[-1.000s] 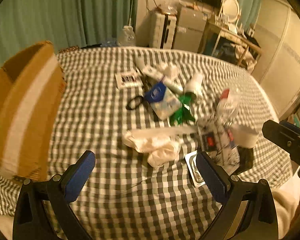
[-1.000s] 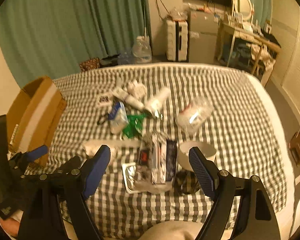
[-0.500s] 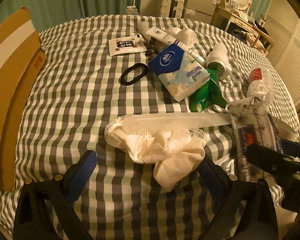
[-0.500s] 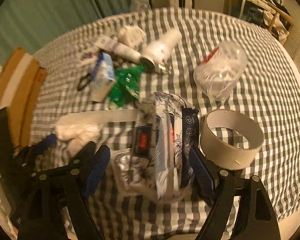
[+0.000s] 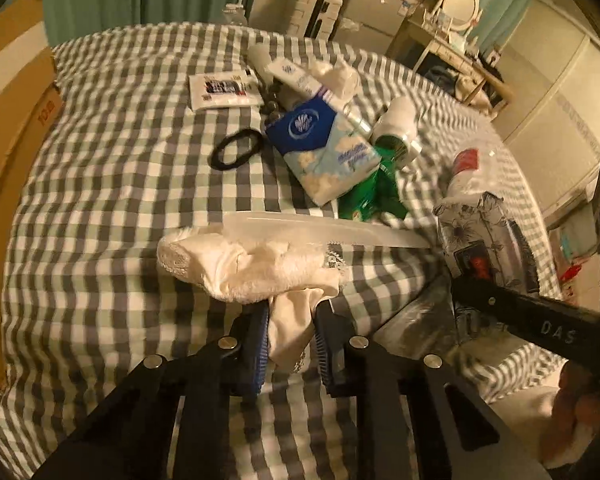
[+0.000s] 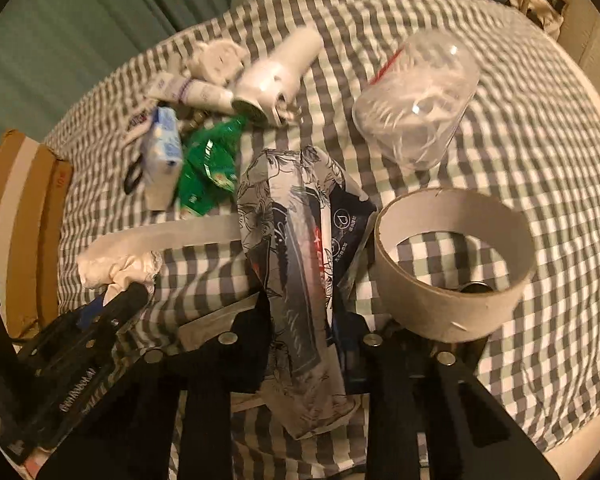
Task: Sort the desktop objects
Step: 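Grasp white lace cloth with left tool while right grasps patterned snack bag, then carry cloth and snack bag over cardboard box and open both tools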
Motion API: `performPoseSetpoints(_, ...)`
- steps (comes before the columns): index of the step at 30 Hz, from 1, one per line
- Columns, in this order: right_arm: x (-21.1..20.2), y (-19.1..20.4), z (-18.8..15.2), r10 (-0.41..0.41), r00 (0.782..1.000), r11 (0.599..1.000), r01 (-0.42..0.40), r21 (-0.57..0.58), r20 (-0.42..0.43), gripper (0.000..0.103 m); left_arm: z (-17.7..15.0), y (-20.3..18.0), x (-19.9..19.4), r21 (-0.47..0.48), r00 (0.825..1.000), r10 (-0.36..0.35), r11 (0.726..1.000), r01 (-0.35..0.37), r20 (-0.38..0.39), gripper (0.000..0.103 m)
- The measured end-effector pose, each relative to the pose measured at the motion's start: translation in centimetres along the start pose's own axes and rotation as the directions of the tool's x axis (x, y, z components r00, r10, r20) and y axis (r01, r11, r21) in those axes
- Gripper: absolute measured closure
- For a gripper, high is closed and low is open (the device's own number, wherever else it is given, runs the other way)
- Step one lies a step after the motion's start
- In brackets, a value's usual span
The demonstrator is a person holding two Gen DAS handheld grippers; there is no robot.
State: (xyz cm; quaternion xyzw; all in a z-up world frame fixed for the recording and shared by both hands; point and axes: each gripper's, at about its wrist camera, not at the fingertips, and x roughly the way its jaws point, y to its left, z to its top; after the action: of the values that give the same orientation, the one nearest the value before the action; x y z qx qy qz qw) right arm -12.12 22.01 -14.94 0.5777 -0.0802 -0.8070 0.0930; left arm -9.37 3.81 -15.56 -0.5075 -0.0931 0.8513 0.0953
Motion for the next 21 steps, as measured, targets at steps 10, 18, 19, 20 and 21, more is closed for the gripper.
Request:
performPoseSetpoints(10,-5.2,0.9,-2.1,-0.031,0.997,0.998,0.034,-0.052,0.065,0.082,-0.4,1.1,-5.4,-0.023,0.998,-0.003,1.0,0.004,0.067,0.083)
performPoseSetpoints(18,-8.7,4.6,-3.2,0.028,0.994,0.995,-0.018,-0.099,0.109,0.082,0.9,3.4,-10.8,-0.068,0.99,-0.002,0.998,0.012,0.143,0.083)
performPoseSetpoints(19,-9.5,5.5,-3.2,0.046,0.992,0.993,-0.033,-0.112,0.119,0.082,1.1,3.7,-11.7,-0.07,0.988,0.001,0.998,0.01,0.155,0.083)
performPoseSetpoints(20,-10.2,6.5,-3.2,0.058,0.99,0.991,-0.041,-0.131,0.128,0.082,1.5,3.8,-12.5,-0.071,0.986,0.009,0.997,0.003,0.166,0.083)
performPoseSetpoints(21,-10.6,7.6,-2.9,0.065,0.988,0.988,-0.044,-0.15,0.137,0.082,1.8,4.1,-13.7,-0.069,0.983,0.02,0.998,-0.008,0.182,0.083)
